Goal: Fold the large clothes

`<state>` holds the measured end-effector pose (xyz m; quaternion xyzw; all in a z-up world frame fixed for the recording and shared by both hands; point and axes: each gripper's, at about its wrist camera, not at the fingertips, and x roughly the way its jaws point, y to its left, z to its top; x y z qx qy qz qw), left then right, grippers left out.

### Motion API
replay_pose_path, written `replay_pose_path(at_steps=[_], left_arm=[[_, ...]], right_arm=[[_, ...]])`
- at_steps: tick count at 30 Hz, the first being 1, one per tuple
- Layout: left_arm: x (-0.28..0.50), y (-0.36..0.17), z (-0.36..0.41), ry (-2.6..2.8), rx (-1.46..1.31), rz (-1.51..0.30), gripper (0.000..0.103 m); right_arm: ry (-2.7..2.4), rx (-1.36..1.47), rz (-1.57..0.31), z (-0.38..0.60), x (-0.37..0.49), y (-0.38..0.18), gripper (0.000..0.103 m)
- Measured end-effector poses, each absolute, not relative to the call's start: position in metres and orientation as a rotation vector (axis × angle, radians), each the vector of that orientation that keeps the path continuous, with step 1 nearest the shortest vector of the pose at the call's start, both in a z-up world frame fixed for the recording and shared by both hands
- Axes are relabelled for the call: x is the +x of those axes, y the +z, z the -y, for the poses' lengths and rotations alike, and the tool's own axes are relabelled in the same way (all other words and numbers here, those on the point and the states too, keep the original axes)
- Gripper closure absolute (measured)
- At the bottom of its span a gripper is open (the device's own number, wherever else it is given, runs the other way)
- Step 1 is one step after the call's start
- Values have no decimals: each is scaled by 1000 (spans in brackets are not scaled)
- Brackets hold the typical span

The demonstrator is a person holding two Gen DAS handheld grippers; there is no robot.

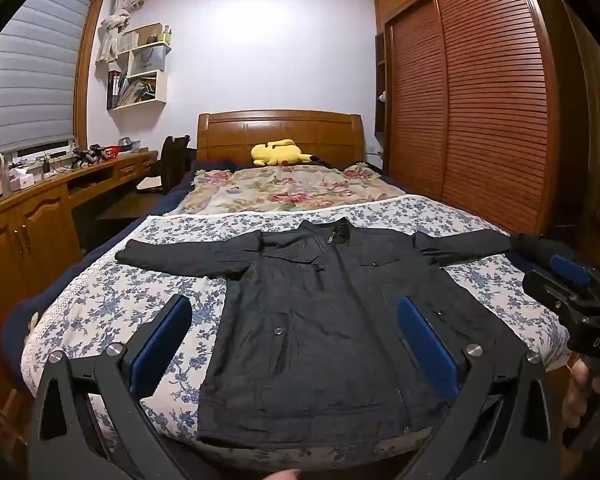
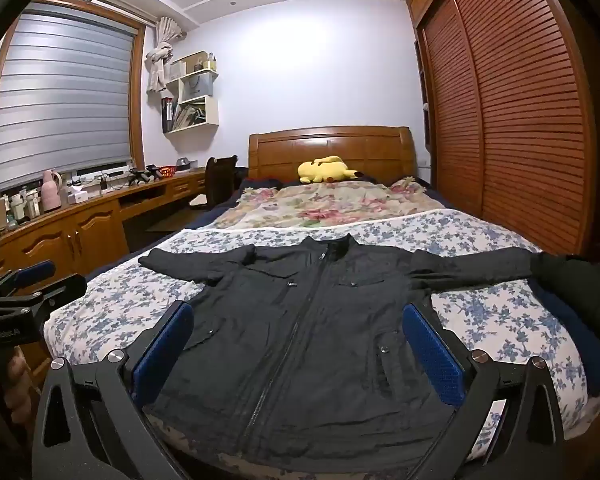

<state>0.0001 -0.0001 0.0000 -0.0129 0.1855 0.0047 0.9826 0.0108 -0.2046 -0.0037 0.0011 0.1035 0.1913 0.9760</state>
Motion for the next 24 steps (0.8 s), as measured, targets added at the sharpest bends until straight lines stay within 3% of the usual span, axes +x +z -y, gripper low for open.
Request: replay_pose_path(at_steps=[24], left_arm=[[0,0,0,7,-31,-363,0]], right_arm=[[398,13,-212,206,10,-4,0]])
